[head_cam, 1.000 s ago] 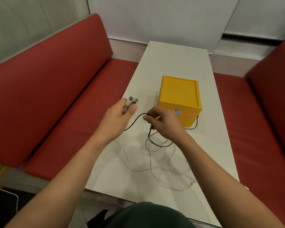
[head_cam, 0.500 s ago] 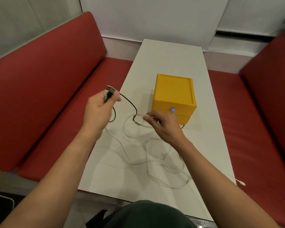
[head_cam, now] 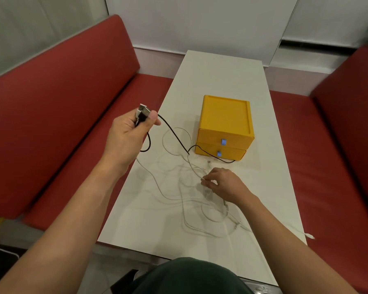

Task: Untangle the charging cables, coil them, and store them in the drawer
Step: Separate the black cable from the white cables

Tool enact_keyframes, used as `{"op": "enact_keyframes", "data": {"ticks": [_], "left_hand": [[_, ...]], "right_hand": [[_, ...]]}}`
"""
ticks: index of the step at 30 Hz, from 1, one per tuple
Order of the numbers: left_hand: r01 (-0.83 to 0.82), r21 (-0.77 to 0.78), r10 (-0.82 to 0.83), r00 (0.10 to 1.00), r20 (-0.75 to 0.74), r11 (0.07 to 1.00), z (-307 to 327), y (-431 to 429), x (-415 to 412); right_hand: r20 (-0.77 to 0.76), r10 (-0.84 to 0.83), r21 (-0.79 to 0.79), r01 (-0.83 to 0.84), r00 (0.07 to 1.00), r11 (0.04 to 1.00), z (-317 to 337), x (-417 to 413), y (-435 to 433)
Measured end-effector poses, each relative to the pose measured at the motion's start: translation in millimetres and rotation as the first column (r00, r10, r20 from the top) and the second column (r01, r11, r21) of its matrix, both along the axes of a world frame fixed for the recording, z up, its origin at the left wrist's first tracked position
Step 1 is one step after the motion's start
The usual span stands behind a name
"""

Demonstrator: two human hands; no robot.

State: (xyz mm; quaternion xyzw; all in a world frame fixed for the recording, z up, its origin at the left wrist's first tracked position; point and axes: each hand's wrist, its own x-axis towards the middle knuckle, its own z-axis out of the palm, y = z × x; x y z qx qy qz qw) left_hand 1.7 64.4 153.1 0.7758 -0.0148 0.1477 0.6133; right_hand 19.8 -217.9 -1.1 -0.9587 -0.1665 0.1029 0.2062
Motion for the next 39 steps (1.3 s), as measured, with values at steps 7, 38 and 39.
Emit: {"op": "enact_keyframes", "data": {"ticks": [7, 38, 39], "left_hand": [[0.120, 0.073, -0.117, 0.992, -0.049, 0.990, -1, -15, -7], [0.160, 0.023, -0.150, 0.959, -0.239, 0.987, 5, -38, 0], [0.190, 0.150, -0.144, 0.951, -0.274, 0.970, -4, -45, -1]], "right_hand": [[-0.028, 0.059, -0.138, -0.062, 0.998, 0.988, 50, 0, 7], [0.290, -0.096, 0.188, 0.042, 0.952, 0.981, 58, 13, 21], [0.296, -0.095, 0.184, 0.041, 0.950, 0.982, 59, 12, 21]]}}
